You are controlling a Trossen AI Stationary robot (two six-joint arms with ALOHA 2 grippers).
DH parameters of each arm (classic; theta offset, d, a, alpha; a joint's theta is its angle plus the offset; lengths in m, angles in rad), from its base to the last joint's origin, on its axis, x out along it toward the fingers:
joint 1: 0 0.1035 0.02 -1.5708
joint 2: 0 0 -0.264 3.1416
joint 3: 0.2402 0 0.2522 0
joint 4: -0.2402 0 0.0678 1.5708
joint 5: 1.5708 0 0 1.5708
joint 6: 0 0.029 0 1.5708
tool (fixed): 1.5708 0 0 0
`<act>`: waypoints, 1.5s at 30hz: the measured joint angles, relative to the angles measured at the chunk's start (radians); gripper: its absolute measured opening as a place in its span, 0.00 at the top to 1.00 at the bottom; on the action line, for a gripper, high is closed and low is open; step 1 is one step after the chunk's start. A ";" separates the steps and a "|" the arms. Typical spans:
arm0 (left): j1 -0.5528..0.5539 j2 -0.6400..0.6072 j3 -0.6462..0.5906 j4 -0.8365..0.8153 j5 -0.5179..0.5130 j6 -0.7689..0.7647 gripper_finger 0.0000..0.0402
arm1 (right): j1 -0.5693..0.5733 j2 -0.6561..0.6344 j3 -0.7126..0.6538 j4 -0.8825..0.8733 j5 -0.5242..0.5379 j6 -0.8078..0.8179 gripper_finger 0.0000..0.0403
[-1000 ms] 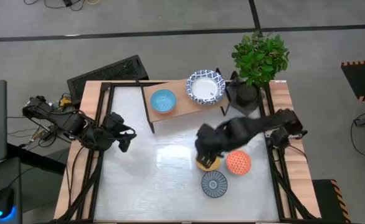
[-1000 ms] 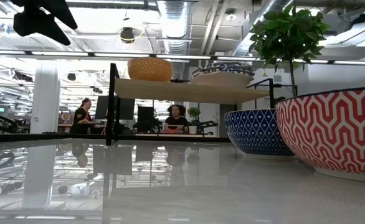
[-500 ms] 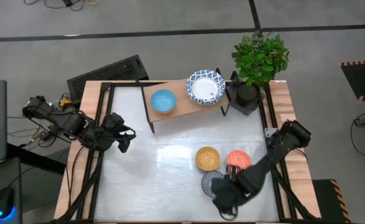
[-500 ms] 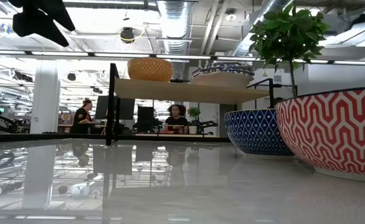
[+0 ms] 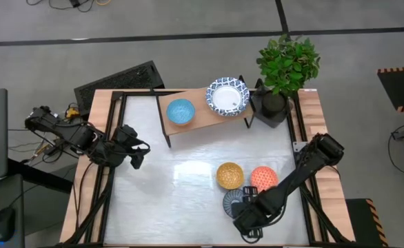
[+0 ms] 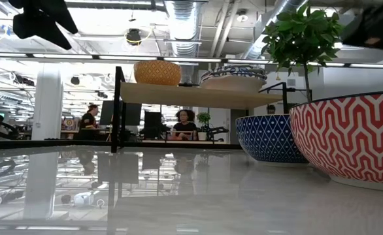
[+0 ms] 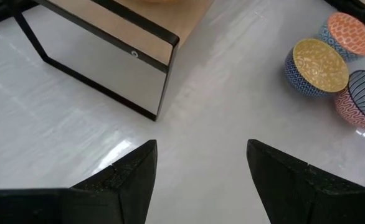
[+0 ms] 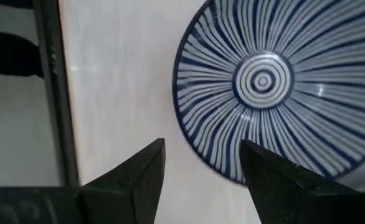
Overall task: Place and stack bowls onto a shelf
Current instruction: Stack the blue bowl on top of the light blue bowl on the shelf
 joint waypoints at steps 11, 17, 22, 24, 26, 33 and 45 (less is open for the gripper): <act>0.000 0.000 0.000 -0.032 0.026 -0.006 0.42 | -0.006 0.000 -0.093 0.175 0.023 -0.069 0.42; 0.000 0.000 0.000 -0.037 0.024 -0.011 0.42 | -0.008 0.000 -0.154 0.222 0.023 -0.078 0.42; 0.000 0.000 0.000 -0.037 0.023 -0.012 0.42 | -0.014 0.000 -0.184 0.229 0.034 -0.075 0.45; 0.000 0.000 0.000 -0.037 0.021 -0.012 0.42 | -0.014 0.000 -0.184 0.233 0.041 -0.077 0.51; 0.000 0.000 0.000 -0.037 0.019 -0.012 0.42 | -0.014 0.000 -0.185 0.247 0.041 -0.086 0.59; 0.000 0.000 0.000 -0.037 0.000 -0.016 0.42 | -0.016 -0.009 -0.175 0.300 0.081 -0.069 0.90; 0.000 0.000 0.000 -0.047 0.001 0.010 0.42 | -0.020 0.003 0.086 0.102 -0.059 -0.090 0.90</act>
